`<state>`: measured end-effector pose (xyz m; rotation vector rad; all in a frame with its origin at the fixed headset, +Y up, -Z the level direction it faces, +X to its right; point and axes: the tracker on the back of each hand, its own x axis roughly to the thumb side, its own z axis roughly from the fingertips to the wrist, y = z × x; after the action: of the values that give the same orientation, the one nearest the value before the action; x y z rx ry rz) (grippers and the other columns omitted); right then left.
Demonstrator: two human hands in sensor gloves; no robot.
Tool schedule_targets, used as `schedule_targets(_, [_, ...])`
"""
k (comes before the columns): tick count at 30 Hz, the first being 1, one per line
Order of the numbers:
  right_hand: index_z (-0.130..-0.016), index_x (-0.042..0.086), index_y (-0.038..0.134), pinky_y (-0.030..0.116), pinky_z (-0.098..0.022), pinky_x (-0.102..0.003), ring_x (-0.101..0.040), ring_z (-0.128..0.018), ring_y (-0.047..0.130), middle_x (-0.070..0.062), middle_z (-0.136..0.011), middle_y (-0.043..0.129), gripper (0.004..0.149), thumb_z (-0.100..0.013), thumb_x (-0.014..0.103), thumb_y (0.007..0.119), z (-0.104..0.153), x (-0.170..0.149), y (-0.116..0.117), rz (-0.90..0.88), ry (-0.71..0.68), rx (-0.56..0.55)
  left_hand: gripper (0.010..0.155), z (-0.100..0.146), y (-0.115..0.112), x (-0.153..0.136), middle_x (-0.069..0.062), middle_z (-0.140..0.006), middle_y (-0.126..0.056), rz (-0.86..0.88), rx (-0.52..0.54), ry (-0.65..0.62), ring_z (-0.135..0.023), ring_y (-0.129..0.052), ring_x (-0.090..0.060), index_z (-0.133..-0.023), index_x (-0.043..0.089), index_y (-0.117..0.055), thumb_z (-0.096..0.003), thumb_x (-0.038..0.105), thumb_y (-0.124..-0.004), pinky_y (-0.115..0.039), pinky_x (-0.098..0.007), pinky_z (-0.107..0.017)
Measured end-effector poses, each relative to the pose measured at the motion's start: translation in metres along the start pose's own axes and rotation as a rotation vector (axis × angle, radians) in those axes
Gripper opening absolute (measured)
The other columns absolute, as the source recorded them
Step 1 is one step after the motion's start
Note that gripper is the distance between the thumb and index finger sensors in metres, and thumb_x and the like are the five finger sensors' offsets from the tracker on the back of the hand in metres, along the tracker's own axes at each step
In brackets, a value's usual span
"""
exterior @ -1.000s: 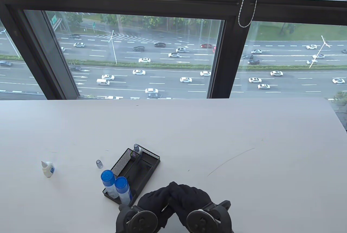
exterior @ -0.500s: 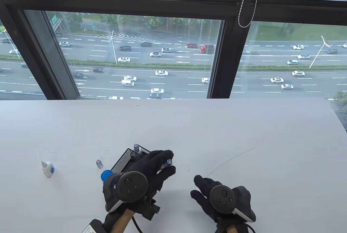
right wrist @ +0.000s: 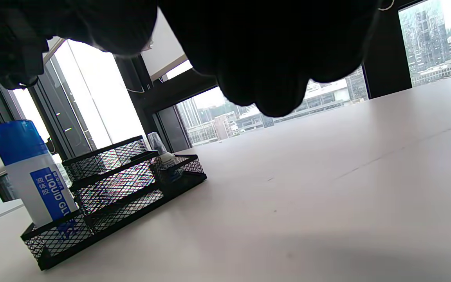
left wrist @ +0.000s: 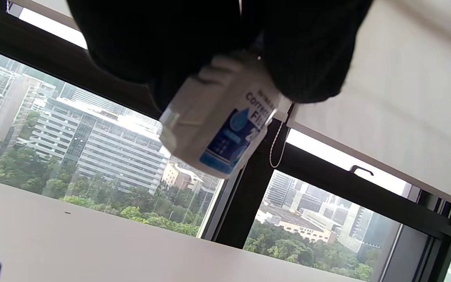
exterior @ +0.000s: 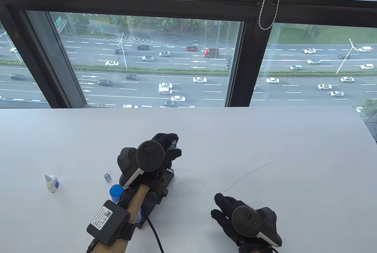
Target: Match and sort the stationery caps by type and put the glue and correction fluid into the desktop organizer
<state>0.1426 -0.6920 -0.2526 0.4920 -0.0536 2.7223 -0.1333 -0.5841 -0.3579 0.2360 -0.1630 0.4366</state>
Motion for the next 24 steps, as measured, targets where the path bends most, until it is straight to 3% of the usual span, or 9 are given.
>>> schedule_targets(11, [-0.101,0.018,0.072,0.073,-0.062,-0.052,-0.031,-0.075,0.093,-0.011,-0.093,0.085,0.057,-0.052,0.047,0.071,0.0,0.0,0.0,-0.011,-0.006,-0.006,0.054,-0.019,-0.04,-0.023,-0.002,-0.093,-0.094,-0.194,-0.08,0.138,-0.075,-0.106,-0.023,-0.1,0.031,-0.074,-0.0502,0.048,-0.086,-0.086,-0.045,-0.059])
schedule_targets(17, [-0.101,0.018,0.072,0.073,-0.062,-0.052,-0.031,-0.075,0.093,-0.011,-0.093,0.086,0.057,-0.052,0.047,0.071,0.0,-0.001,0.0,-0.015,-0.006,-0.007,0.052,-0.026,-0.061,-0.043,-0.005,-0.097,-0.092,-0.206,-0.251,0.214,-0.078,-0.105,-0.028,-0.101,0.028,-0.074,-0.0532,0.046,-0.081,-0.084,-0.046,-0.061])
schedule_targets(24, [-0.101,0.018,0.073,0.073,-0.062,-0.052,-0.031,-0.074,0.093,-0.011,-0.093,0.086,0.057,-0.052,0.047,0.071,-0.001,-0.001,0.001,-0.01,-0.008,0.002,0.051,-0.032,-0.072,-0.047,-0.002,-0.094,-0.093,-0.275,-0.284,0.238,-0.072,-0.107,-0.023,-0.096,0.029,-0.077,-0.0498,0.047,-0.086,-0.086,-0.044,-0.059])
